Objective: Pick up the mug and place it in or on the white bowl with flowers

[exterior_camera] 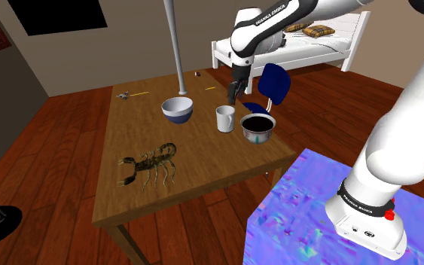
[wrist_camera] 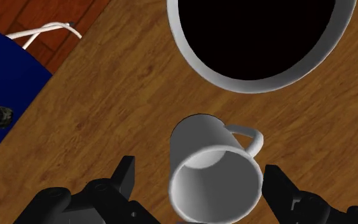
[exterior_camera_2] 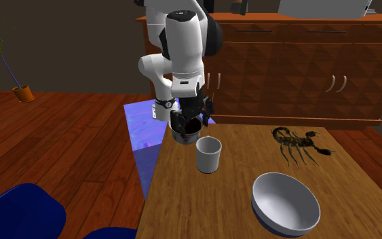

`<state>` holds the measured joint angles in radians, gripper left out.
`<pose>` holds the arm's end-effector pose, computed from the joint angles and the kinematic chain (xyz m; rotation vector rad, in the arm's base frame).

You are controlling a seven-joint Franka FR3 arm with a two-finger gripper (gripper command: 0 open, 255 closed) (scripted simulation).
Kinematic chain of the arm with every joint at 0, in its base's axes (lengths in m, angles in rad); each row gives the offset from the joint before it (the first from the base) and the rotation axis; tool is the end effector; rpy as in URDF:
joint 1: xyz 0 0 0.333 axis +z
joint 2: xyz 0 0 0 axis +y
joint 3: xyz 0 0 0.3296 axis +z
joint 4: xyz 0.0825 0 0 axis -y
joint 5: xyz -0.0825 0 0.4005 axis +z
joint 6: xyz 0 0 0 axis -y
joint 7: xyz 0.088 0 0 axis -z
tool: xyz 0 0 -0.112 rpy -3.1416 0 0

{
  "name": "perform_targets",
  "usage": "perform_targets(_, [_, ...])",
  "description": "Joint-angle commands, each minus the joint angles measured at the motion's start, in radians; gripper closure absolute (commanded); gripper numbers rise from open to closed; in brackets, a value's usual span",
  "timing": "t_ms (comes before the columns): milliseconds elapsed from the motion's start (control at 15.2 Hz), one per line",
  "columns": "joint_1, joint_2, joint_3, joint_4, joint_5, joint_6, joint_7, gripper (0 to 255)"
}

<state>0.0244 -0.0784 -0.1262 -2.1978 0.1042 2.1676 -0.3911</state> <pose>0.5323 -0.0505 0.4219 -3.0361 -0.3551 -0.1064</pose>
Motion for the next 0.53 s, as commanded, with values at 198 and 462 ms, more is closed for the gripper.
perform_targets(198, [-0.002,0.169,-0.003,0.116,0.035,0.049,-0.048,0])
perform_targets(462, [0.000,0.199,0.000,0.096,0.045,0.097,-0.054,0])
